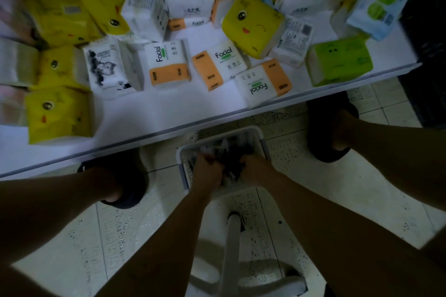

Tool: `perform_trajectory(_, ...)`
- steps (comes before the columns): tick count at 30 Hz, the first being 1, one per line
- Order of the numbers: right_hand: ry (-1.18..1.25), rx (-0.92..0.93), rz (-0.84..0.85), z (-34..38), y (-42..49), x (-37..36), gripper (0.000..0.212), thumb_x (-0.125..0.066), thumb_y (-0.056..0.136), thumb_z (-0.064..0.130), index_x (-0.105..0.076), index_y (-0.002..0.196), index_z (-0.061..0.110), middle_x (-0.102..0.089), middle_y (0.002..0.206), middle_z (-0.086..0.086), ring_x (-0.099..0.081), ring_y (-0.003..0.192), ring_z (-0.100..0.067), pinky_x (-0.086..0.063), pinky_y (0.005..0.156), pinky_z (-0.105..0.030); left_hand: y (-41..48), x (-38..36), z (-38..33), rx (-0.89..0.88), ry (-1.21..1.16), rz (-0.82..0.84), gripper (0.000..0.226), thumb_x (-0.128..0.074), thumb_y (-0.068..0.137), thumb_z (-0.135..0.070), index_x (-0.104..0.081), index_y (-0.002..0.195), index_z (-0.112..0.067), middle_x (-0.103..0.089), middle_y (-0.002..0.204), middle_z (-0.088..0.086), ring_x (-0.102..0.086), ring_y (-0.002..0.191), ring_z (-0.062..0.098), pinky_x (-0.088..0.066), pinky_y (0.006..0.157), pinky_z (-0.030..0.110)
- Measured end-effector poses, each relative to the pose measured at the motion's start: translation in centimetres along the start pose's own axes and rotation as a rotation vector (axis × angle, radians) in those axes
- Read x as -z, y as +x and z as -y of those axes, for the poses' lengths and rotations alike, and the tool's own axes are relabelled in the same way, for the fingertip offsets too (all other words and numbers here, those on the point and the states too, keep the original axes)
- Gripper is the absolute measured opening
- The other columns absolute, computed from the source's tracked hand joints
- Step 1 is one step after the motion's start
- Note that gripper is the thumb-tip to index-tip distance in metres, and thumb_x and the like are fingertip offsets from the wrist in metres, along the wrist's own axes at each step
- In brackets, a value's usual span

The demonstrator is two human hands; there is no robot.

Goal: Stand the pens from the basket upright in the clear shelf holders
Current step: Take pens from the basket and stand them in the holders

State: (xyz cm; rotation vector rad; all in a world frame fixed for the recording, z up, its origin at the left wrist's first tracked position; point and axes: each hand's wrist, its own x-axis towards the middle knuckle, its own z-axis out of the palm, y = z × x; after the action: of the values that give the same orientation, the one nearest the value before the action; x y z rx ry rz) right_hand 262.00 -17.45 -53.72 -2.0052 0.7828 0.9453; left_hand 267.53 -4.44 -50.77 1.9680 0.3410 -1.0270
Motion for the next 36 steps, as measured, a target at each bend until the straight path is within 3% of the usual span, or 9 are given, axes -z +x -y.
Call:
perform_trajectory(2,-0.020,-0.025,0.014,0.1,0.3,-0.3,0.013,-0.050,0.094,0.014,-0.059,0.089,0.008,-0.057,0.107,-0.017,-0.055,0.096,-0.027,-0.046,0.080,-0.033,-0.3,0.7,-0.5,-0.012,0.014,0.020,0.027,-0.040,0.095,-0.003,-0.049,0.121,-0.006,-0.058,0.102,0.017,-0.054,0.076,0.020,-0.043,0.056,0.025)
perform_trajectory(5,-0.115,-0.025,0.029,0.4,0.8,-0.4,0.033,-0.050,0.092,0.020,-0.059,0.121,0.008,-0.051,0.131,-0.017,-0.049,0.121,-0.034,-0.041,0.100,-0.037,-0.7,1.3,-0.8,-0.046,0.051,0.024,0.028,-0.036,0.099,-0.011,-0.053,0.121,-0.007,-0.058,0.104,0.022,-0.051,0.075,0.017,-0.040,0.055,0.024)
perform_trajectory(7,-0.155,-0.026,0.065,0.6,1.2,-0.6,0.036,-0.047,0.094,0.020,-0.057,0.125,0.007,-0.051,0.132,-0.016,-0.047,0.123,-0.034,-0.040,0.101,-0.037,-1.1,1.5,-0.8,-0.081,0.063,0.009,0.028,-0.038,0.102,-0.024,-0.056,0.118,-0.009,-0.060,0.107,0.019,-0.056,0.081,0.022,-0.047,0.061,0.027)
perform_trajectory(10,-0.168,-0.046,0.104,1.0,1.4,-1.1,0.023,-0.039,0.098,0.020,-0.059,0.092,0.011,-0.050,0.105,-0.014,-0.048,0.105,-0.026,-0.043,0.099,-0.040,-1.7,1.8,-0.5,-0.128,0.094,0.053,0.023,-0.042,0.102,-0.026,-0.058,0.109,-0.012,-0.061,0.091,0.009,-0.058,0.076,0.019,-0.048,0.067,0.029)
perform_trajectory(14,-0.202,-0.052,0.086,1.0,1.7,-0.7,0.029,-0.043,0.097,0.018,-0.045,0.067,0.017,-0.045,0.102,-0.013,-0.054,0.096,-0.028,-0.047,0.084,-0.035,-1.9,2.4,0.5,-0.046,0.139,0.048,0.017,-0.043,0.101,-0.020,-0.058,0.099,-0.011,-0.062,0.089,0.010,-0.057,0.076,0.020,-0.049,0.070,0.033)
perform_trajectory(18,-0.275,-0.071,0.155,1.4,1.8,0.0,0.026,-0.043,0.097,0.016,-0.062,0.108,0.002,-0.054,0.123,-0.020,-0.056,0.106,-0.033,-0.049,0.088,-0.035,-2.5,3.3,0.8,-0.035,0.126,0.004,0.020,-0.042,0.102,-0.026,-0.057,0.095,-0.013,-0.062,0.086,0.007,-0.052,0.067,0.014,-0.042,0.060,0.026)
perform_trajectory(25,-0.422,-0.050,0.183,1.8,1.5,-0.8,0.046,-0.039,0.099,0.025,-0.043,0.141,0.008,-0.025,0.153,-0.018,-0.029,0.134,-0.041,-0.028,0.113,-0.045,-2.8,3.6,0.9,-0.070,0.070,0.048,0.012,-0.047,0.099,-0.015,-0.056,0.107,-0.015,-0.061,0.078,0.001,-0.054,0.062,0.011,-0.043,0.054,0.022)
perform_trajectory(32,-0.514,-0.034,0.174,2.6,1.7,-1.7,0.048,-0.051,0.095,0.030,-0.048,0.136,0.005,-0.033,0.144,-0.023,-0.036,0.127,-0.039,-0.040,0.106,-0.045,-2.6,3.7,2.0,-0.012,0.133,0.029,0.021,-0.041,0.102,-0.020,-0.059,0.104,-0.008,-0.061,0.084,0.006,-0.054,0.067,0.015,-0.044,0.060,0.027)
perform_trajectory(36,-0.519,0.014,0.002,3.0,0.6,-2.4,0.036,-0.053,0.094,0.024,-0.057,0.122,0.002,-0.052,0.126,-0.019,-0.051,0.115,-0.033,-0.046,0.096,-0.040,-2.7,3.9,1.9,-0.044,0.185,0.031,0.017,-0.040,0.103,-0.024,-0.055,0.103,-0.017,-0.057,0.081,-0.003,-0.052,0.067,0.010,-0.041,0.055,0.021)
